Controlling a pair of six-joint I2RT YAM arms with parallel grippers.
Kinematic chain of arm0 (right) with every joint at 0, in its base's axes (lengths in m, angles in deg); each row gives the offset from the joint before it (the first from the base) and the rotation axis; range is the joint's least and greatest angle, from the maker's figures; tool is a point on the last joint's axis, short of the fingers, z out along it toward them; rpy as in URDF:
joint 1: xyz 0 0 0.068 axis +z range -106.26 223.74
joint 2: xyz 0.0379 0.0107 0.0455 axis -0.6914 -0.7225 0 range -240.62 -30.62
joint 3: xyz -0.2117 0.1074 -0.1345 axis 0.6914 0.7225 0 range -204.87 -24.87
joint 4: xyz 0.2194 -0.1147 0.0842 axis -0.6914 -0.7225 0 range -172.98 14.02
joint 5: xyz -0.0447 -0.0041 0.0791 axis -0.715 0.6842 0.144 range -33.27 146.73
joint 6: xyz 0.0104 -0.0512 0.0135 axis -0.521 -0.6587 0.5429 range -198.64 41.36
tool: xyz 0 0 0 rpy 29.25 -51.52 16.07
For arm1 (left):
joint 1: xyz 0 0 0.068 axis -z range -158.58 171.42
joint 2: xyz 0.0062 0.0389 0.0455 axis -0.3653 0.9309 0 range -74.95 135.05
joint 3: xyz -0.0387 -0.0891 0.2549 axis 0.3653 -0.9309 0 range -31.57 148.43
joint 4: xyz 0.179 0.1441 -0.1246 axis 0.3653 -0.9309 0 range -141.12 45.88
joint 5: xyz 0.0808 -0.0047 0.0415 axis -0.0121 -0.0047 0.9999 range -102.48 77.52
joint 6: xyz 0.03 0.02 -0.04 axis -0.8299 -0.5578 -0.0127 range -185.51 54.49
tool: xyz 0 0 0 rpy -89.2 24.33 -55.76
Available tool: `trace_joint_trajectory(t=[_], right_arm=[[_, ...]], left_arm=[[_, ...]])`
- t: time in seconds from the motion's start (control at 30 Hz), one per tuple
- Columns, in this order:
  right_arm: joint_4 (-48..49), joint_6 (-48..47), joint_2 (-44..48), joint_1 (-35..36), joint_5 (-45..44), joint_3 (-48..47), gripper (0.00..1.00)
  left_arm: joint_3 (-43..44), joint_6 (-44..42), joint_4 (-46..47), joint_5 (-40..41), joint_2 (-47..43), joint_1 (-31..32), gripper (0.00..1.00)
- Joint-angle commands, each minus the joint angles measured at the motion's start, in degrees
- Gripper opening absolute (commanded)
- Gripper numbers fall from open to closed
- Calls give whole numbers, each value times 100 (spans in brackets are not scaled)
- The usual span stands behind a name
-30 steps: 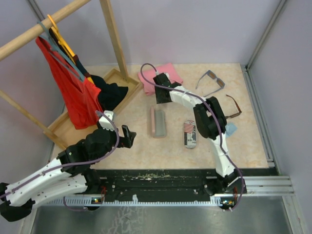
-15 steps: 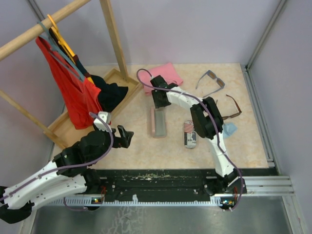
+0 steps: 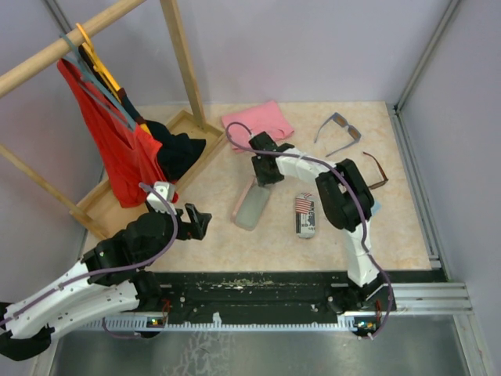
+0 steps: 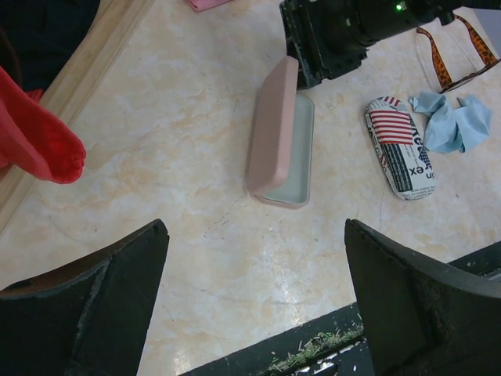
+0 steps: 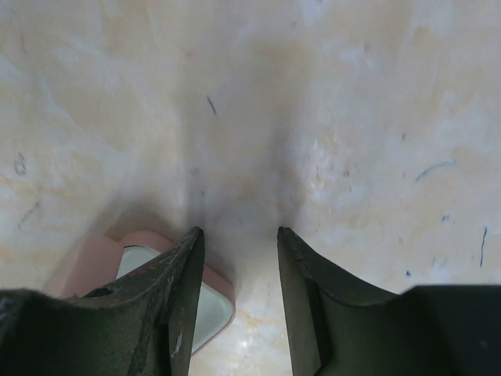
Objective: Organize the sunglasses
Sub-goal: Adjust the sunglasses case at the center of the board.
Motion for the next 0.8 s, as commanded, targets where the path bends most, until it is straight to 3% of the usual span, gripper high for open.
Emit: trace_joint_trajectory(t=[0.0, 0.43, 0.77], right_arm=[[61, 216, 692, 18, -3, 761, 43], [1119, 1106, 2116, 415, 291, 2933, 43], [1586, 1409, 3230, 589, -161, 3725, 43]], left_arm=[[-54, 69, -23, 79, -49, 8, 98], [-373, 863, -52, 273, 187, 13, 99], [-834, 1800, -130, 426, 746, 13, 95]])
